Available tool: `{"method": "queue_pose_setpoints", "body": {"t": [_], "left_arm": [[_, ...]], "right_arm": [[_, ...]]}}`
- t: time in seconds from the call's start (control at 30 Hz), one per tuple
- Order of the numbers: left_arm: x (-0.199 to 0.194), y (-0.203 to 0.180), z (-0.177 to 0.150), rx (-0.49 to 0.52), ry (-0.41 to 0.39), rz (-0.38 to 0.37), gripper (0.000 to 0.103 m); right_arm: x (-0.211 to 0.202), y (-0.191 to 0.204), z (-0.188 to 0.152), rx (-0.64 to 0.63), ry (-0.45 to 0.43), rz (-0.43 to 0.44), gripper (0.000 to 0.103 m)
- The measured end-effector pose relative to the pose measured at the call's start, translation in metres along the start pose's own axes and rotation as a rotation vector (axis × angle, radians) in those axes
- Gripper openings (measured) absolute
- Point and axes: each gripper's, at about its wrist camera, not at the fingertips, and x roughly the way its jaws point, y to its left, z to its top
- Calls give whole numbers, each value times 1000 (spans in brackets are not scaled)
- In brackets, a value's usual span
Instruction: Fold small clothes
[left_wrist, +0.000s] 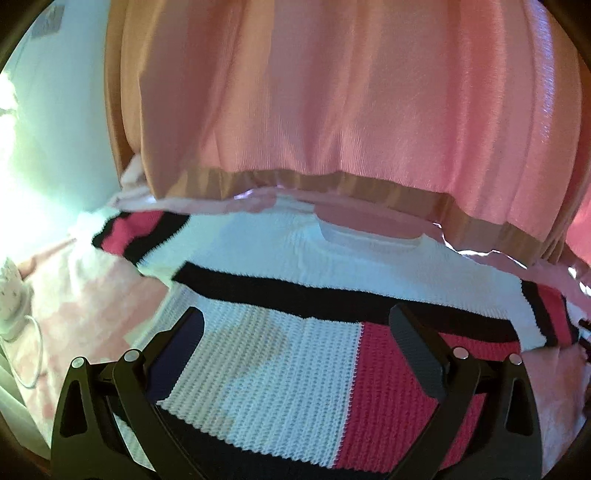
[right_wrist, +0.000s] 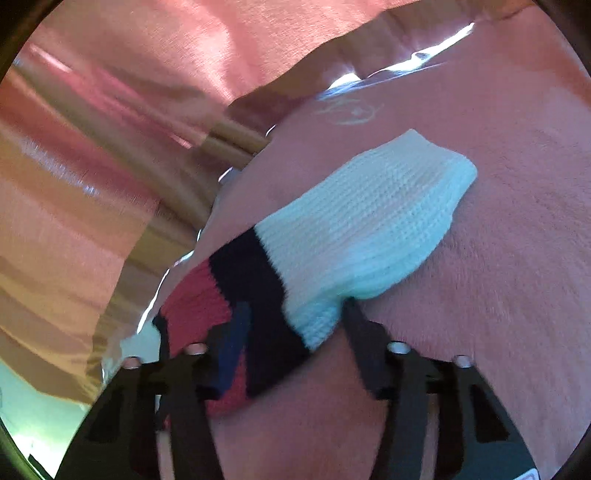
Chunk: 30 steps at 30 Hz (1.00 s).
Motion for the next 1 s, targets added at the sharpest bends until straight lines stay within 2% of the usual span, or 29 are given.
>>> {"method": "queue_pose_setpoints", "body": {"t": [0.03, 0.13, 0.2, 0.3, 0.37, 0.5, 0.57, 0.63, 0.7, 0.77, 0.8, 0.83, 0.93, 0.97, 1.0], "left_arm": [[5, 0, 0, -4, 14, 2, 98], [9, -3, 0, -7, 35, -15, 98], [9, -4, 0, -16, 44, -33, 98], [2, -1, 2, -31, 33, -58, 98], [-5, 4, 5, -41, 17, -68, 98], [-17, 18, 10, -56, -20, -71, 98], [-19, 28, 11, -57, -26, -82, 98], [-17, 36, 11, -55, -14, -92, 98], [-13, 47, 13, -69, 12, -99, 98], [-7, 58, 15, -103, 44, -116, 98], [-4, 61, 16, -120, 55, -129, 98], [0, 62, 18, -137, 72, -153, 98], [4, 55, 19, -156, 100, -185, 98], [3, 50, 19, -155, 98, -187, 98], [1, 44, 20, -153, 94, -188, 98]], "right_arm": [[2, -2, 2, 11, -1, 6, 14], [-6, 9, 6, -11, -42, 25, 12], [-25, 43, 8, -110, -89, 57, 11], [-52, 117, 3, -240, -130, 184, 11], [-64, 189, -12, -365, -128, 295, 8], [-57, 337, -81, -617, -15, 502, 7], [-42, 389, -126, -732, 47, 526, 13], [-36, 419, -165, -845, 76, 510, 19], [-48, 424, -190, -922, 48, 492, 23], [-63, 405, -189, -930, 1, 441, 45], [-70, 391, -185, -915, -18, 402, 50], [-77, 368, -175, -902, -55, 324, 56], [-81, 322, -163, -917, -108, 86, 58], [-76, 312, -160, -907, -85, 49, 59], [-74, 308, -159, -901, -64, 50, 59]]}}
